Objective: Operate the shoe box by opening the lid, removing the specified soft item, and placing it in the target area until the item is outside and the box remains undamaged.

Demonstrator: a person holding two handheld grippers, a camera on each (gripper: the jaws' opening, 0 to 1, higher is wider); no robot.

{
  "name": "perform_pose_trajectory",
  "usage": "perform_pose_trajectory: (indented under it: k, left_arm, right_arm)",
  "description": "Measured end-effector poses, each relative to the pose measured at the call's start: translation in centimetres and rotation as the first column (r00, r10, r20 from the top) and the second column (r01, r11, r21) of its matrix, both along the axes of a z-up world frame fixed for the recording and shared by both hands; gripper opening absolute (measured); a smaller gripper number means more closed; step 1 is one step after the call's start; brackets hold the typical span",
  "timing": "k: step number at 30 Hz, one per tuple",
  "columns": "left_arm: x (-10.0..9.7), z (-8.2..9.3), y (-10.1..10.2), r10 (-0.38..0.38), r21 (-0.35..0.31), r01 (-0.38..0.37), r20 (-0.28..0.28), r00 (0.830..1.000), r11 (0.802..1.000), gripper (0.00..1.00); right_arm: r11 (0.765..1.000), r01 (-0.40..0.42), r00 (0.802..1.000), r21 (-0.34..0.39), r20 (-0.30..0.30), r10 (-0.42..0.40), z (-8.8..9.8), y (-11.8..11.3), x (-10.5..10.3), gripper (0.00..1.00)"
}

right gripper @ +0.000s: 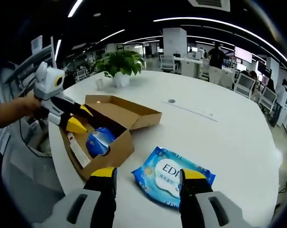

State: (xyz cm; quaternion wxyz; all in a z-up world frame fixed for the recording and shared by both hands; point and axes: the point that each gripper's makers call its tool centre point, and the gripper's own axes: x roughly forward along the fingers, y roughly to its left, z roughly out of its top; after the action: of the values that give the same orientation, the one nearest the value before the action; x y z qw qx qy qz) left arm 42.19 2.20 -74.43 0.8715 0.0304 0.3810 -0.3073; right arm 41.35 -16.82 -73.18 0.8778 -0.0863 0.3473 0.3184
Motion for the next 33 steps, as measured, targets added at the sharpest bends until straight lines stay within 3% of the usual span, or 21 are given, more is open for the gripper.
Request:
perform_pose_trajectory:
  k: [14,33]
  left_arm:
    - [0.3,-2.4,3.4,0.037,0.049,-0.036,-0.025,0.999,0.998,0.38]
    - [0.7,-5.0,3.6,0.130,0.020,-0.129,-0.058,0.990,0.991,0.31]
  right_arm:
    - [0.994,-0.105,0.994,0.013,0.000,0.105,-0.2,4.9,0.0,0.50]
    - [0.970,-0.241,0.970,-0.022,0.022,0.241,-1.1,10.3,0.8,0.41]
